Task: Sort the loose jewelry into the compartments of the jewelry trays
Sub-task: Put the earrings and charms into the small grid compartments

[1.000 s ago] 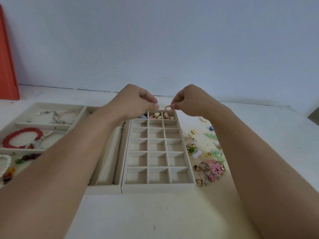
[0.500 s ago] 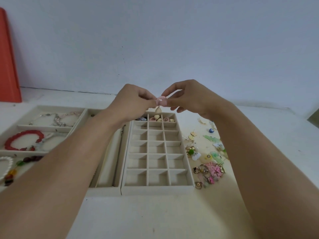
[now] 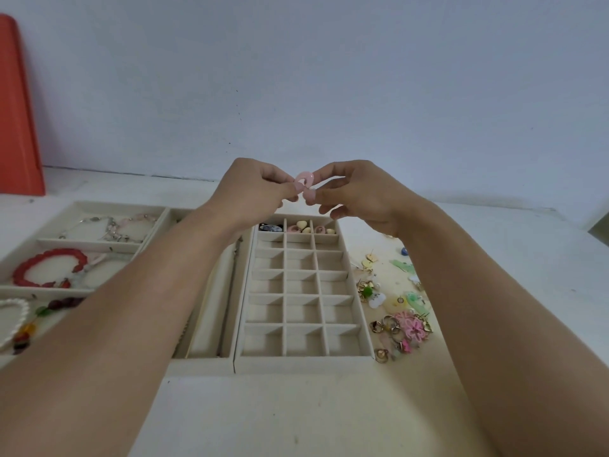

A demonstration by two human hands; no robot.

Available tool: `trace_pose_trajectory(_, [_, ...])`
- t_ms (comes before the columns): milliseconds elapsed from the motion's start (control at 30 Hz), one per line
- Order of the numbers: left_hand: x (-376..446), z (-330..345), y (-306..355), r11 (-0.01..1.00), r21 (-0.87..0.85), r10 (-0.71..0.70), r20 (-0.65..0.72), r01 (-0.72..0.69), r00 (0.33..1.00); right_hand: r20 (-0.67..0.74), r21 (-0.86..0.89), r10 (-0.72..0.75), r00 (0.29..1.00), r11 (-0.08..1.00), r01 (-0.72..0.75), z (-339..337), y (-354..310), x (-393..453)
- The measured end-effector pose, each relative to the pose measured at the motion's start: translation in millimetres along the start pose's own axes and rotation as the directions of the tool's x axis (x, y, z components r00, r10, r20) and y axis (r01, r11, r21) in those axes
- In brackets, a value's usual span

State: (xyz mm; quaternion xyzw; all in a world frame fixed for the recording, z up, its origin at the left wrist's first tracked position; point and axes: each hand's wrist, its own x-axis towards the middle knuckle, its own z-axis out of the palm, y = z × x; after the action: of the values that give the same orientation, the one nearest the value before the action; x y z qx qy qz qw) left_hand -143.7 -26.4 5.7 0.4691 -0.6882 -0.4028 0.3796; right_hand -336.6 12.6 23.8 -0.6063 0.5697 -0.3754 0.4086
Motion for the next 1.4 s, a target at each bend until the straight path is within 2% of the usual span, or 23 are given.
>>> trace_pose_trajectory(167, [-0.5,0.3,-1.8,0.998,0.055,-0.021,0.016,0.020,1.000,-0.093,0.018,0.019,0.995,1.000,-0.017,-0.6,2.7,3.2])
trace_pose_trajectory(267, [-2.9,2.9,-4.0,0.998,0.059,-0.043,0.080,0.038,0.996,-0.101,-0.050,0.009,0.995,0.999,-0.015,-1.2,5.7,4.5])
trace_pose_trajectory(367, [-4.2,5.5,-6.7,0.991,0.122,-0.067,0.131,0.051,0.989,-0.107,-0.249,0.005,0.994,0.968,-0.031,-3.8,8.4,5.9])
trace_pose_trajectory(467, [-2.0,5.5,-5.9,0.991,0.123,-0.060,0.076,0.051,0.995,-0.172,-0.561,-0.007,0.985,0.823,-0.092,-5.0,14.6,11.4])
trace_pose_trajectory(533, [-0.9,4.4,-4.2,0.993,0.105,-0.059,0.037,0.054,0.998,-0.154,-0.631,0.018,0.988,0.768,-0.112,-2.9,17.9,13.4])
trace_pose_trajectory(733, [-0.6,1.1,-3.8,0.994,0.095,-0.046,0.016,0.044,0.999,-0.089,-0.695,0.064,0.994,0.711,-0.108,5.2,20.2,13.1])
trace_pose_trajectory(1067, [-1.0,1.7,-2.4,0.994,0.093,-0.053,0.013,0.051,0.999,-0.132,-0.672,0.017,0.991,0.733,-0.102,0.1,16.6,12.0])
trace_pose_trajectory(1400, [-2.0,0.9,-1.9,0.993,0.097,-0.063,0.024,0.060,0.998,-0.173,-0.748,0.041,0.984,0.645,-0.158,-0.9,16.9,11.8])
